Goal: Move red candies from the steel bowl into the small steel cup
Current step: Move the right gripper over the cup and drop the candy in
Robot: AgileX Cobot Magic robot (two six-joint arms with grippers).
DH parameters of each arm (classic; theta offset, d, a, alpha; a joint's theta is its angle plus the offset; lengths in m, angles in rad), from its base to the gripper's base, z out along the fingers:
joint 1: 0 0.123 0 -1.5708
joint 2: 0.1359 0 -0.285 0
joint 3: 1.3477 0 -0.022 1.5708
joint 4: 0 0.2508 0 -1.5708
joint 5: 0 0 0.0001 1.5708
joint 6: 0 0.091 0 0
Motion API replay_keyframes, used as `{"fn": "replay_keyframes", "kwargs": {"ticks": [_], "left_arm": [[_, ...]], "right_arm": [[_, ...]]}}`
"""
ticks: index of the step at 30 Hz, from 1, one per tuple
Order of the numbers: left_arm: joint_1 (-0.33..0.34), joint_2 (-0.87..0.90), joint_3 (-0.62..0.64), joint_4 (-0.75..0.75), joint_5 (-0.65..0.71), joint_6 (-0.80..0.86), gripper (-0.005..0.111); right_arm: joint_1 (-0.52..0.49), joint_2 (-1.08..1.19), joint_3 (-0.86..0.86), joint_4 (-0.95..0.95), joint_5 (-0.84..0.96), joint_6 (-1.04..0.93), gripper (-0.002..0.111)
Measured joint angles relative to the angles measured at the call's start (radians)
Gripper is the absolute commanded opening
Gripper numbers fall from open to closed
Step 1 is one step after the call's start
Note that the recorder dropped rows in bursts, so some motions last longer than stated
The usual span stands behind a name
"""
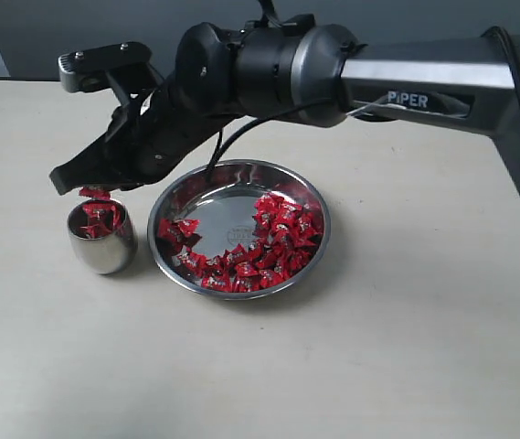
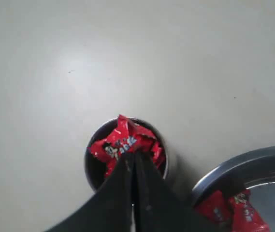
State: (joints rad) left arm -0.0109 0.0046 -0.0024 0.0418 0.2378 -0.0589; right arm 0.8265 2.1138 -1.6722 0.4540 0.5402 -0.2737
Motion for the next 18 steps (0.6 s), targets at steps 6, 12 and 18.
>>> {"fn": "replay_keyframes", "kwargs": {"ticks": [6, 12, 18], "left_arm": [[0.0, 0.0, 0.0, 0.0, 0.0, 0.0, 0.0], [0.0, 0.0, 0.0, 0.0, 0.0, 0.0, 0.0], [0.0, 0.0, 0.0, 0.0, 0.0, 0.0, 0.0]], "right_arm": [[0.024, 0.0, 0.0, 0.001, -0.009, -0.002, -0.001], [0.024, 0.0, 0.0, 0.001, -0.009, -0.018, 0.0], [0.024, 0.008, 0.0, 0.001, -0.006, -0.033, 0.023]]}}
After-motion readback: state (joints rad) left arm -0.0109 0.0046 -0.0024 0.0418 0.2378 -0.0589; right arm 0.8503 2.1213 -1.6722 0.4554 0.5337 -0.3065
